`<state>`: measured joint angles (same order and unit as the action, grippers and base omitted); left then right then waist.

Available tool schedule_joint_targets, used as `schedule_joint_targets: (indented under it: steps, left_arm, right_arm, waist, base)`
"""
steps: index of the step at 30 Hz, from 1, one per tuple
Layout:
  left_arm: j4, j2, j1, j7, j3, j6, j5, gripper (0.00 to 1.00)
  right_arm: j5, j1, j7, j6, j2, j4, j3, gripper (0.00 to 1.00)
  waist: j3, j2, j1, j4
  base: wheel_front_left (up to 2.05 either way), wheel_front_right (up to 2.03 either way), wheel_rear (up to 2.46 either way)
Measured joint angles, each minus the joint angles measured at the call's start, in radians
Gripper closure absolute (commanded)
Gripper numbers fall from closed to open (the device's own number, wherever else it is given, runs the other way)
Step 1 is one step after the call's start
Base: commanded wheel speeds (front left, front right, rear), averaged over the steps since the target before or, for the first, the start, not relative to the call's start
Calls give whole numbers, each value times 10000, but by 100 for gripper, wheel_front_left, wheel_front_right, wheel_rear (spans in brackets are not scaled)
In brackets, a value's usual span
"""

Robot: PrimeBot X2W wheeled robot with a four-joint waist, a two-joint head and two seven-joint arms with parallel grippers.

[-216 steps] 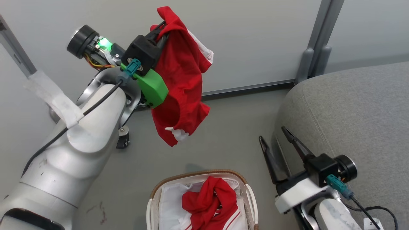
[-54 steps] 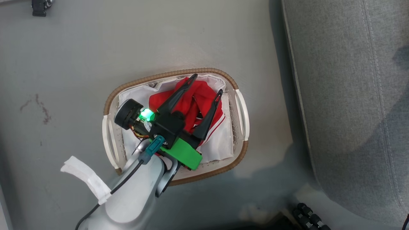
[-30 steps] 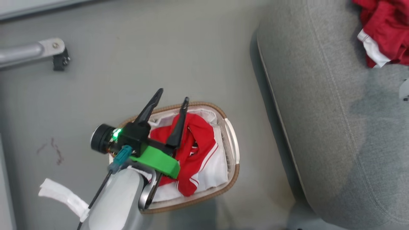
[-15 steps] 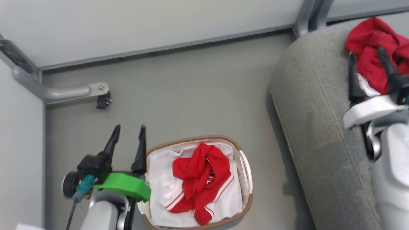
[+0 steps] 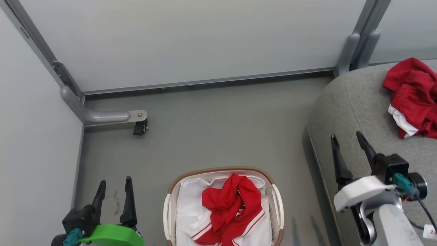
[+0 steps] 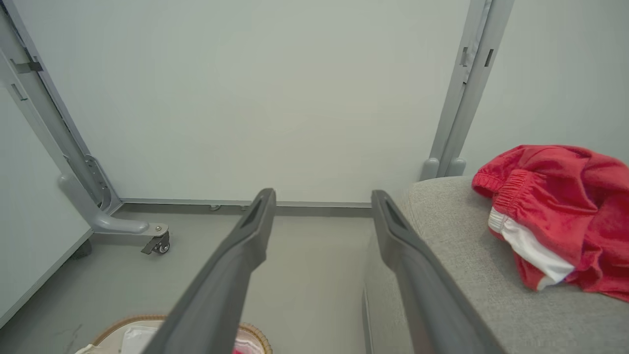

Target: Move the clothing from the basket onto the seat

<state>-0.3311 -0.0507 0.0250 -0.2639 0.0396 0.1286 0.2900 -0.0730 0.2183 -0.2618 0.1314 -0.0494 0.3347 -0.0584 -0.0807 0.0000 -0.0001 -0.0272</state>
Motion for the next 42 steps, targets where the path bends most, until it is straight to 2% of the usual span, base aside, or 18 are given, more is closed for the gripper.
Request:
schedule_joint_targets:
  steps: [4, 11, 42]
  left_arm:
    - [59, 4, -242, 0, -42, 0, 48, 0]
    - [82, 6, -373, 0, 77, 0, 123, 0]
    - [65, 8, -360, 0, 337, 0, 157, 0]
  right_arm:
    - [-583, -596, 0, 0, 19, -4, 416, 0]
    - [-706, -1044, 0, 0, 12, -146, 535, 0]
    - [-861, -1182, 0, 0, 12, -376, 742, 0]
  waist:
    - [161, 0, 0, -140]
    - [302, 0, 0, -209]
    - [230, 0, 0, -49]
  base:
    - [0, 0, 0]
    - [0, 0, 0]
    - [0, 0, 0]
